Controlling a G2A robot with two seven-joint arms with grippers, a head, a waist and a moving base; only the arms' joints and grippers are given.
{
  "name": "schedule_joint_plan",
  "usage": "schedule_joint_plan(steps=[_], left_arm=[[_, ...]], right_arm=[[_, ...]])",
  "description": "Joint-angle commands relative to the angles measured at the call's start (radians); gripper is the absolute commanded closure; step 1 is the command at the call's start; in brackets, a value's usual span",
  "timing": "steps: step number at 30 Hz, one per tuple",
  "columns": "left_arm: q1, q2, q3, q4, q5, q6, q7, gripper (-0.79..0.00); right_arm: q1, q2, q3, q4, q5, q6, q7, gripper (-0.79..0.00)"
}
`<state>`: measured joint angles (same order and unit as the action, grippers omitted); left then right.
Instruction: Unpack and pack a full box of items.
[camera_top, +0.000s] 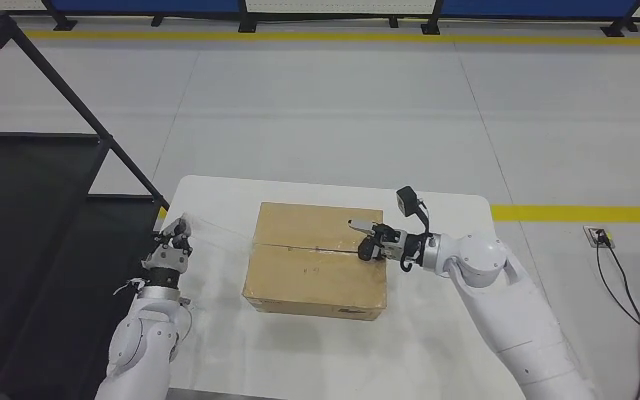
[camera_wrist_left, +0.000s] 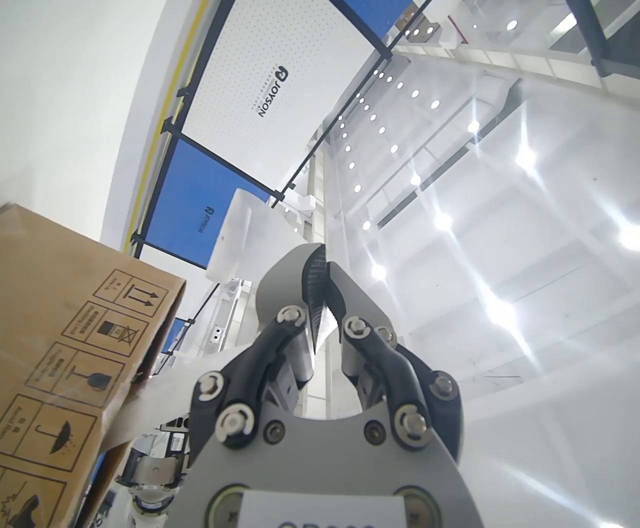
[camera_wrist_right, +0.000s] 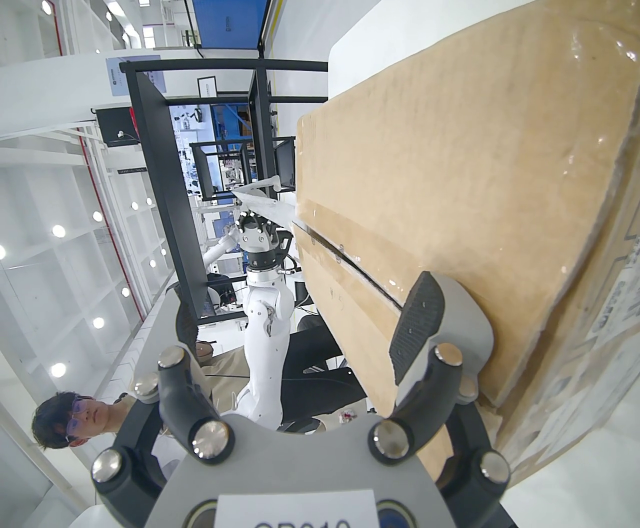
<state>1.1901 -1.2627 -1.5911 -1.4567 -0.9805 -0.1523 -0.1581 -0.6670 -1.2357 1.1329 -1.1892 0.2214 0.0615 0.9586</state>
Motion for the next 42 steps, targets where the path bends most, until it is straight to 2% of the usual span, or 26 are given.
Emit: schedule_joint_plan(steps=[1, 10, 17, 31, 40, 42], left_arm=[[0.013, -0.001, -0.010, -0.018, -0.011, -0.017, 0.005, 0.000], [0.064, -0.005, -0.050, -0.096, -0.041, -0.054, 0.006, 0.000], [0.077, -0.007, -0.065, -0.145, -0.034, -0.056, -0.004, 0.000], [0.116, -0.013, -0.064, -0.339, -0.069, -0.024, -0.063, 0.000], [0.122, -0.014, -0.051, -0.367, -0.062, -0.013, -0.063, 0.000], [0.122, -0.014, -0.051, -0.367, -0.062, -0.013, -0.063, -0.022]], right_arm=[[0.005, -0.001, -0.003, 0.008, 0.004, -0.001, 0.002, -0.785], [0.019, -0.004, -0.017, 0.031, 0.015, -0.006, 0.004, -0.785], [0.023, -0.007, -0.031, 0.042, 0.022, -0.011, 0.005, -0.785], [0.009, -0.007, -0.036, 0.064, 0.034, -0.045, 0.000, -0.785], [-0.004, -0.004, -0.028, 0.067, 0.044, -0.064, -0.001, -0.785], [-0.005, -0.003, -0.028, 0.069, 0.043, -0.066, -0.001, -0.785]])
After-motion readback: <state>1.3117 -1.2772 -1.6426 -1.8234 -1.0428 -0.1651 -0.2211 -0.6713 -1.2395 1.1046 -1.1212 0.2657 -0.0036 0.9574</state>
